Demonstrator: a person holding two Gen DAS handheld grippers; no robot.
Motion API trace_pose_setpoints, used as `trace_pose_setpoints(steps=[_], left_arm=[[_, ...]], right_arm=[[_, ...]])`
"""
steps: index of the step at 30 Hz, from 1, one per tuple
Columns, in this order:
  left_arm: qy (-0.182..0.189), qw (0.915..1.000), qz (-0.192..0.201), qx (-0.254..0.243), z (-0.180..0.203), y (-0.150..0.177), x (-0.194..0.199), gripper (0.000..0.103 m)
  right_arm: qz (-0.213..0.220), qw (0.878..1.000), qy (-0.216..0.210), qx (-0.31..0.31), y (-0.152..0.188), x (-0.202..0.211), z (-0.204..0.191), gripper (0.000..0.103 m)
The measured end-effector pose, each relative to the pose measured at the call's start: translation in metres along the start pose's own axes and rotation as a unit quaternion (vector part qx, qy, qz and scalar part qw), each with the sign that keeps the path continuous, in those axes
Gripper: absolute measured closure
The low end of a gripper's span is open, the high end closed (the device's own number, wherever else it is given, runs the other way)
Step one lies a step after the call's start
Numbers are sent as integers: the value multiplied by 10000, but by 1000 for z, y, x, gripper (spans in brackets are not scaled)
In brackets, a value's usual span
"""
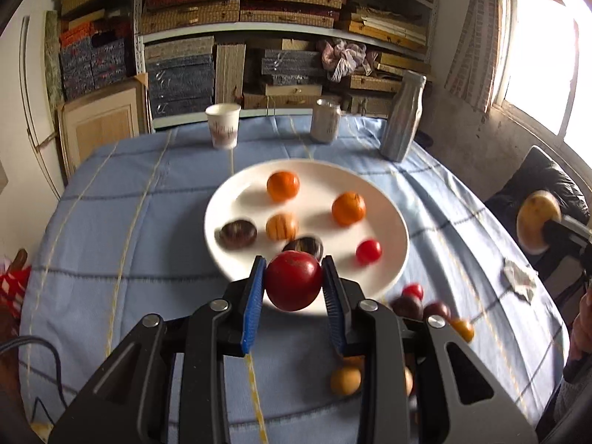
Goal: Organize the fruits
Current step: 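Carry both fruits over the white plate and open both tools to release them, then move both open tools back toward the fruit pile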
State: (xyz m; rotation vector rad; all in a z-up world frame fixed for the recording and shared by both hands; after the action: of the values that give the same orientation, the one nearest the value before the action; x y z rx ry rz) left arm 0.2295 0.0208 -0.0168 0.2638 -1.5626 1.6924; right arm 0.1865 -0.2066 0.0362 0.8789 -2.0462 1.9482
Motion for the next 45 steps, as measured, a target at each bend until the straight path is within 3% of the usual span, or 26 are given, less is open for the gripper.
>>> trace_pose_setpoints(steps=[5,11,20,24,26,29,32,34,38,42,45], left_arm=[[25,9998,-14,184,-10,-11,-30,73],[48,9986,-406,330,-32,2,-72,73],[37,9961,-798,379,-44,17,-105,73],[-6,9966,-741,373,-45,17,-106,71],[24,9969,-668,416,-45,16,-103,57],[-28,9976,-558,409,-44,13,-97,46],[-26,9983,-398,431,-43,8,-85,40],[-36,9987,-290,423,-41,5,-75,38],[-151,9992,-37,370,-35,4,-54,25],[-271,9992,100,288,-27,17,-35,15],[-358,9990,67,261,-21,35,-26,9]], right_arm=[[-124,9998,139,-11,-27,-53,0,61],[-741,9967,267,-175,-6,-132,9,61],[-1294,9905,433,-147,26,-179,14,61],[-1367,9894,471,-134,31,-187,14,59],[-1336,9896,513,-145,29,-188,16,58],[-1152,9919,486,-231,22,-178,19,55],[-906,9947,390,-303,11,-159,19,51],[-686,9965,339,-324,5,-140,17,44],[-226,9987,206,-403,-5,-98,14,32],[369,9973,346,-529,3,-55,21,6],[661,9942,550,-651,25,-33,34,3]])
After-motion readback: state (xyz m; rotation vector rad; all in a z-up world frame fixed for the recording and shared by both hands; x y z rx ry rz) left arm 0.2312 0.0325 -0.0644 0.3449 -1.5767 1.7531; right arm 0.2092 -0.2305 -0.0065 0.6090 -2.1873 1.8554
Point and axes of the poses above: each gripper's, at about its wrist camera, not at the fingertips, and x roughly against the way its jaws point, z to its right, y to its underside, the point moved 5 cm from there along -x, roughly the way its jaws point, and after that the axes turned 13 degrees about y, right-handed, at the moved point
